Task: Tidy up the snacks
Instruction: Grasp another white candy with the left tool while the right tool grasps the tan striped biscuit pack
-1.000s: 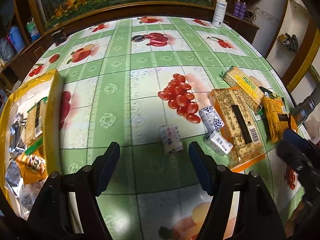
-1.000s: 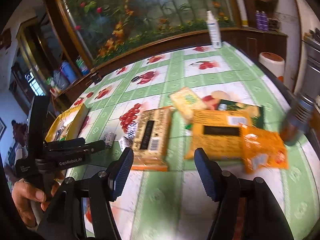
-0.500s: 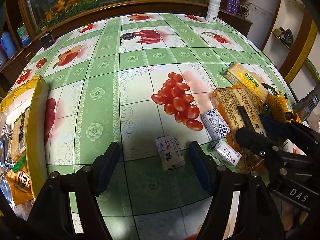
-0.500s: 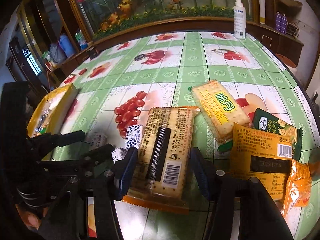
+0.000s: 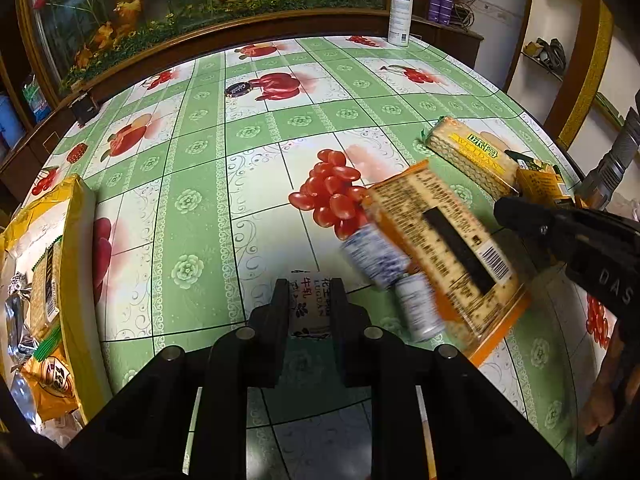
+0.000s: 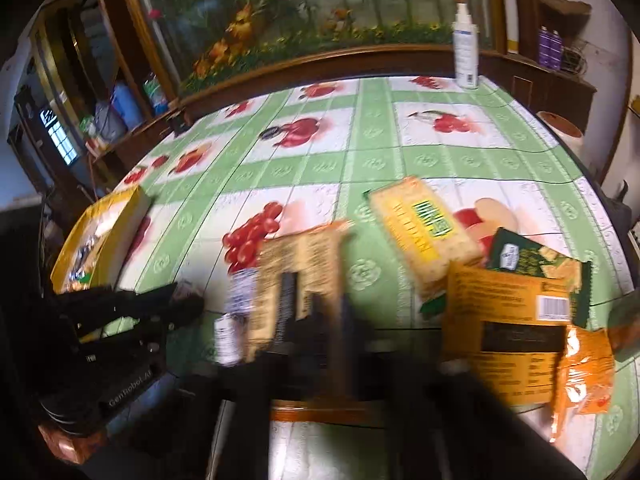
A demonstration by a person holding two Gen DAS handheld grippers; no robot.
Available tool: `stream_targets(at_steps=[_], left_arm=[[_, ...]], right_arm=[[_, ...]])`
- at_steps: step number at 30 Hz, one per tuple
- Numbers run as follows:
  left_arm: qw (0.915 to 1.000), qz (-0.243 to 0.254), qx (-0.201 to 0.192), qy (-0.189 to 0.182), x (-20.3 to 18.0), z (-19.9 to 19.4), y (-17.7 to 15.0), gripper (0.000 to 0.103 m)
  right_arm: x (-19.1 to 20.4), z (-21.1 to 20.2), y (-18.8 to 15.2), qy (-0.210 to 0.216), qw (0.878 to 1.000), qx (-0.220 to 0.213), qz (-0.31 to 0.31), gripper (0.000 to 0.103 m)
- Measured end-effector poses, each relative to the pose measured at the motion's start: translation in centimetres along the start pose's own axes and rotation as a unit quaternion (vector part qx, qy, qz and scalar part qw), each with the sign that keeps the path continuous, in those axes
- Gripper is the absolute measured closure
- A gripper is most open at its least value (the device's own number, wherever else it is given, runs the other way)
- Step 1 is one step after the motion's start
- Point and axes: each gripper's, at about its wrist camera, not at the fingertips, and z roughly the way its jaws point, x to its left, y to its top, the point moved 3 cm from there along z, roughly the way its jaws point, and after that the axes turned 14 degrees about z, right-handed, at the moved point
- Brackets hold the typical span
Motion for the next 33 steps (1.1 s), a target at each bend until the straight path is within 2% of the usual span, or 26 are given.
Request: stream_targets(at_steps=[1,3,4,5,7,10,12,14,17,20,22,27,29,33], left_arm=[[1.0000,-0.002,0.002,-0.001,0.0,0.0,-0.1,0.087],[1.0000,-0.008,0.002,0.001,0.3,0.0,-0.3,0.087],[0.9999,-0.010,0.002,0.003,0.4,-0.1,-0.5,0.087],[0.9999,-0.013,0.003,0.003,0.6,-0.1,-0.7,0.087],[0.9998,-0.019,0.003,0.001,0.9,-0.3,-1.0,0.087],[0.9996,-0.028,0.003,-0.003,1.5,-0.6,-1.6,0.087],[0.9994,-0.033,0.001,-0.004,1.8,-0.8,-2.0,0.087],[0.9995,-0.032,0.000,-0.004,1.8,-0.9,-2.3,0.087],[0.9994,-0.035,-0.001,-0.008,1.9,-1.0,-2.5,0.087],[0.9992,-0.040,-0.001,-0.008,2.4,-1.2,-2.7,0.087],[0.9988,-0.047,-0.001,-0.010,2.8,-1.2,-3.0,0.087],[0.9986,-0.051,-0.002,-0.013,3.1,-1.5,-3.2,0.087],[0.9986,-0.052,-0.003,-0.013,3.2,-1.7,-3.3,0.087],[0.9984,-0.055,-0.006,-0.013,3.7,-2.2,-3.7,0.087]], right_arm=[[-0.2,0.3,0.1,-0.004,1.000,0.010,-0.001,0.101],[-0.6,1.1,-0.1,-0.004,1.000,0.023,0.010,0.087],[-0.9,1.3,-0.2,-0.004,1.000,0.023,0.019,0.068],[-1.0,1.3,-0.3,-0.003,0.999,0.025,0.024,0.056],[-0.8,1.4,-0.5,0.012,0.999,0.027,0.033,0.052],[-0.1,1.1,-0.5,0.020,0.999,0.023,0.031,0.052],[0.3,0.7,-0.4,0.029,0.999,0.017,0.032,0.044],[0.9,1.0,-0.4,0.012,1.000,0.020,0.019,0.029],[1.4,2.0,-0.6,-0.019,1.000,0.025,-0.003,0.033],[0.9,1.1,-0.1,-0.008,1.000,0.003,0.017,0.034],[0.8,1.0,0.2,0.005,1.000,0.015,0.026,0.033],[4.2,2.3,-0.7,-0.002,0.999,0.036,-0.028,0.031],[5.8,3.2,-1.6,-0.023,0.997,0.043,-0.062,0.037],[6.3,3.1,-1.7,-0.067,0.993,0.021,-0.091,0.039]])
